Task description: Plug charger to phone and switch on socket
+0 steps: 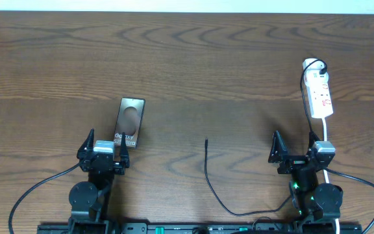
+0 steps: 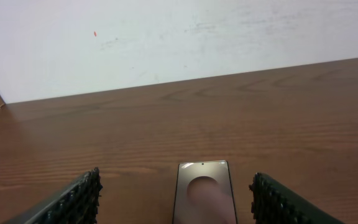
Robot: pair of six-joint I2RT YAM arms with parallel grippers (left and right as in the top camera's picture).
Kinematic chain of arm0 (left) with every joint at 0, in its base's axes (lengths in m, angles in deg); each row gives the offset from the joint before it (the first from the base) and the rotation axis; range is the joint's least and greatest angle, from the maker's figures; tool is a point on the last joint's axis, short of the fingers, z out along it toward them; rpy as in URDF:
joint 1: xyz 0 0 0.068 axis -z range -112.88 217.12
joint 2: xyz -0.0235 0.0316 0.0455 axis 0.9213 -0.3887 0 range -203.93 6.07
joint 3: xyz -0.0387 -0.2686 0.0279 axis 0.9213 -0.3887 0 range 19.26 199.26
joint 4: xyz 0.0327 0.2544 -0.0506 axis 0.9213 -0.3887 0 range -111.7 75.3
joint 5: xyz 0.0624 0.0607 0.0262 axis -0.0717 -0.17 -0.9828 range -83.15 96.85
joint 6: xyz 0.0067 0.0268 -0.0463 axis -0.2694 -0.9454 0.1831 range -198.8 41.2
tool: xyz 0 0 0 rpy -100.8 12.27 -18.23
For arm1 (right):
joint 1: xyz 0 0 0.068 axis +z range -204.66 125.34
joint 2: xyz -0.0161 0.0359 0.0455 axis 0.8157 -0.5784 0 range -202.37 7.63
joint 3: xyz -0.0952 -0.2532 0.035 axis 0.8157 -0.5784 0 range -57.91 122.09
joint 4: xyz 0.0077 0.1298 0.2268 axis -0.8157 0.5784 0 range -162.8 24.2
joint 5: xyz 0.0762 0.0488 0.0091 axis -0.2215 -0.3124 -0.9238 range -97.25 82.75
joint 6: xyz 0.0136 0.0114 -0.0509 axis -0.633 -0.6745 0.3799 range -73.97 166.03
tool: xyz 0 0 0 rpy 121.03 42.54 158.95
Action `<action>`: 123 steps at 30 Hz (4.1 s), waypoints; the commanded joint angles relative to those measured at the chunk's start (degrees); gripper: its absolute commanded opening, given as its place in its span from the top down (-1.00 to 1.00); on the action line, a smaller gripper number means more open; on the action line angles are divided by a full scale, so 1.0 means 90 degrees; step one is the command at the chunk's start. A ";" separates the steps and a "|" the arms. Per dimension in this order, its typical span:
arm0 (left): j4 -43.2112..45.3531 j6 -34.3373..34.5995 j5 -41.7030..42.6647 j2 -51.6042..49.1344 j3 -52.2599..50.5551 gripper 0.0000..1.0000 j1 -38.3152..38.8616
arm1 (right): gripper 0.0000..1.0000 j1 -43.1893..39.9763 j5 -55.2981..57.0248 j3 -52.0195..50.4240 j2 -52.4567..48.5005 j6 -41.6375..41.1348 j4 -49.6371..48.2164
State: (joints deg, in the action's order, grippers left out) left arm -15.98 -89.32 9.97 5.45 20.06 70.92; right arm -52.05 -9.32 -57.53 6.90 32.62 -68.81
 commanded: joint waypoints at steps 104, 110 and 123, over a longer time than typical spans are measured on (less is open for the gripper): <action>-0.7376 0.0350 0.0058 -1.1453 1.0365 -0.96 -0.0032 | -0.99 0.0090 0.0053 -0.0007 0.0002 0.0022 0.0032; -0.7274 0.0352 0.0058 -1.1922 1.0365 0.01 -0.0032 | -0.99 0.0090 0.0053 -0.0007 0.0002 0.0019 0.0032; -0.7057 0.0491 0.0129 -1.2208 1.0350 -1.00 -0.0027 | -0.99 0.0090 0.0053 -0.0007 0.0002 0.0022 0.0032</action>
State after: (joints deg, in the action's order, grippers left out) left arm -80.22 -86.13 10.62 -104.04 112.47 70.92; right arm -52.05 -8.95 -57.53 6.66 32.62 -68.77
